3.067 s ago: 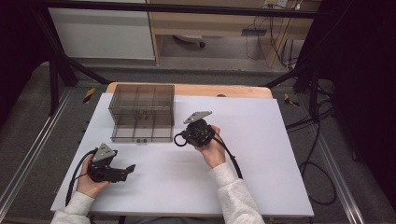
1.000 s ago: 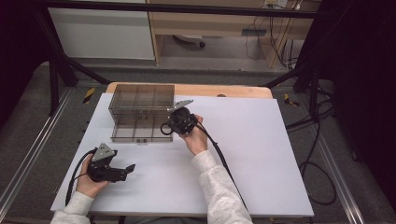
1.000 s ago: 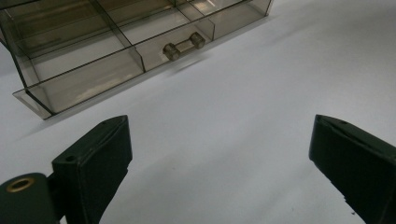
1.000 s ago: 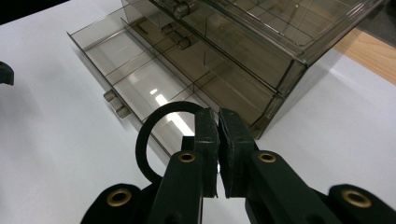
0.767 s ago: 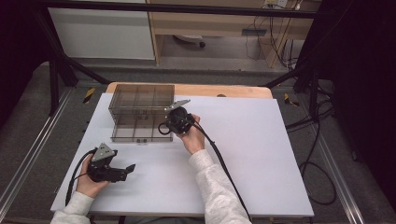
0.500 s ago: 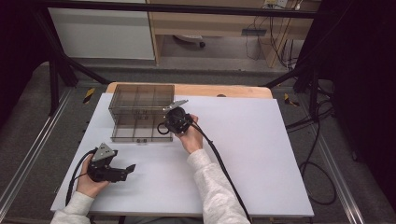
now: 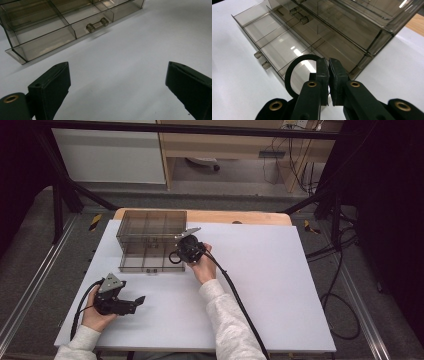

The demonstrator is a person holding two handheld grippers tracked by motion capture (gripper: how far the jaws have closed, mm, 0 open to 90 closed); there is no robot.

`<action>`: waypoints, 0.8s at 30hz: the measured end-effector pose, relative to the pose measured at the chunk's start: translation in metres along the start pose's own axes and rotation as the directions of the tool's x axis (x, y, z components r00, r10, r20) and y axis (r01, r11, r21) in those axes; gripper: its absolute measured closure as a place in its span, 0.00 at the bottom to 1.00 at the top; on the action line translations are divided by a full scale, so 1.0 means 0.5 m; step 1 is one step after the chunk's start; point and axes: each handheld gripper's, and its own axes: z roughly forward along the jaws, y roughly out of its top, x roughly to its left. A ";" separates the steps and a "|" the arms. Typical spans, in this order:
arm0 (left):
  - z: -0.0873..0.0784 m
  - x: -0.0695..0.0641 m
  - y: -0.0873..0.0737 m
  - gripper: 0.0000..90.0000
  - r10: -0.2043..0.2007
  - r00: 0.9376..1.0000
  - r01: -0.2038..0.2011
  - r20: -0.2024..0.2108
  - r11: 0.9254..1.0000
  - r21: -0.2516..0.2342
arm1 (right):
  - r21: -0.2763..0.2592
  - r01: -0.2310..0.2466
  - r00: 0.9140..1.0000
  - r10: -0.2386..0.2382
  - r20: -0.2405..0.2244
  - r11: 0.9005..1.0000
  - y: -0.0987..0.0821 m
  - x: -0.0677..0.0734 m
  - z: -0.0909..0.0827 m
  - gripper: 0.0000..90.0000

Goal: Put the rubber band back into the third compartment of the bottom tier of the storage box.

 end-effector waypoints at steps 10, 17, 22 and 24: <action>0.000 0.000 0.000 0.06 0.001 1.000 -0.001 0.000 1.000 0.000 | 0.006 0.001 1.000 -0.001 0.006 1.000 -0.005 0.003 0.016 0.96; 0.000 0.000 0.000 0.06 0.002 1.000 -0.002 0.000 1.000 0.002 | 0.005 -0.002 1.000 0.002 0.019 1.000 -0.008 0.004 0.025 0.96; 0.000 0.000 0.000 0.06 0.003 1.000 -0.003 0.000 1.000 0.002 | 0.012 0.004 1.000 -0.004 0.024 1.000 -0.012 0.008 0.033 0.96; 0.000 0.000 0.000 0.07 0.001 1.000 -0.001 -0.001 1.000 0.001 | 0.018 0.007 1.000 -0.007 0.026 1.000 -0.014 0.009 0.037 0.96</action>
